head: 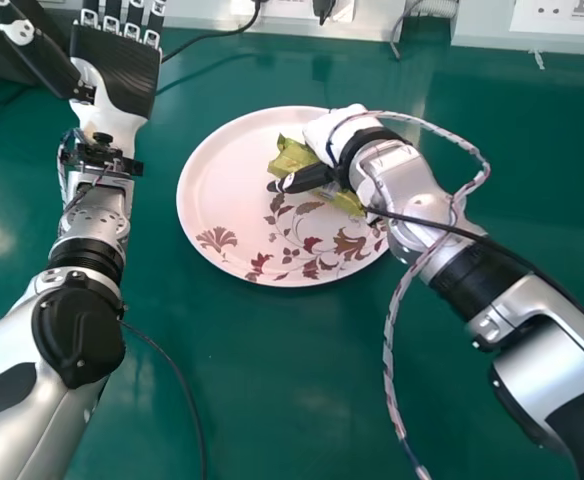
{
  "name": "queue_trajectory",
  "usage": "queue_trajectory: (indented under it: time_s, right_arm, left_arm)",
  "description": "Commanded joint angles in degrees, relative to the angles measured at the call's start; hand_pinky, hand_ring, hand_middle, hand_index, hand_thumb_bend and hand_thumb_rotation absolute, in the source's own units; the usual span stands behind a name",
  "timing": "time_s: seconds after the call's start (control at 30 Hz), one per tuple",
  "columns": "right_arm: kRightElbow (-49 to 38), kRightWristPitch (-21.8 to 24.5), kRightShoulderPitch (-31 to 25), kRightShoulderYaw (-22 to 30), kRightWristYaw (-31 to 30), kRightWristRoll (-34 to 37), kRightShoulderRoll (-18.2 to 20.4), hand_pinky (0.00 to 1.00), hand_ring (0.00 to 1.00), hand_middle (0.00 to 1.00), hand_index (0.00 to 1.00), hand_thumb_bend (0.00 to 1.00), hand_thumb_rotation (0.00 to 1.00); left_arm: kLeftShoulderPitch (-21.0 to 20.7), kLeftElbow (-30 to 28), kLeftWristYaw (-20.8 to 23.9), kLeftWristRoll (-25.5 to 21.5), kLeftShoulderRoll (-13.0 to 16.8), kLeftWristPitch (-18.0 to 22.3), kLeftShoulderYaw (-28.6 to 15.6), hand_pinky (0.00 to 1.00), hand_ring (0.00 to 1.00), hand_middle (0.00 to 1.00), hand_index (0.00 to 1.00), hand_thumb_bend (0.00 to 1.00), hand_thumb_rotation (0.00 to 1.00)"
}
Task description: Pick up biscuit and place it in the plate
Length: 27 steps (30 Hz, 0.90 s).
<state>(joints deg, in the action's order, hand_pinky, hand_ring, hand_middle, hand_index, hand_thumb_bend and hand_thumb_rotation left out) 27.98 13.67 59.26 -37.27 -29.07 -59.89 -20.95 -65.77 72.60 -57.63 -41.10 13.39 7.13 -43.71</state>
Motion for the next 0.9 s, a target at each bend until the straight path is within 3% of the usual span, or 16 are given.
queue_trajectory:
  time_s: [0.0,0.3,0.87]
  right_arm:
    - [1.11,-0.4,-4.71,-0.74,-2.41,0.85,-0.96,0.52,0.68,0.81,0.76,0.96,0.66]
    - [-3.04,1.87,-7.36,5.55,1.85,4.5,-1.47,0.51,0.68,0.79,0.75,0.98,0.64]
    - [-11.57,2.54,-10.57,8.2,2.19,4.87,-3.44,0.53,0.72,0.85,0.77,0.98,0.65]
  left_arm:
    - [1.0,0.0,-0.56,0.41,0.05,0.24,0.47,1.0,0.93,0.94,0.92,1.0,0.54]
    - [0.92,0.04,0.05,0.88,-0.36,0.82,0.8,1.0,0.93,0.96,0.94,1.0,0.6]
    - [0.87,-0.12,-0.17,0.54,-0.4,0.35,0.46,1.0,0.93,0.95,0.95,1.0,0.75]
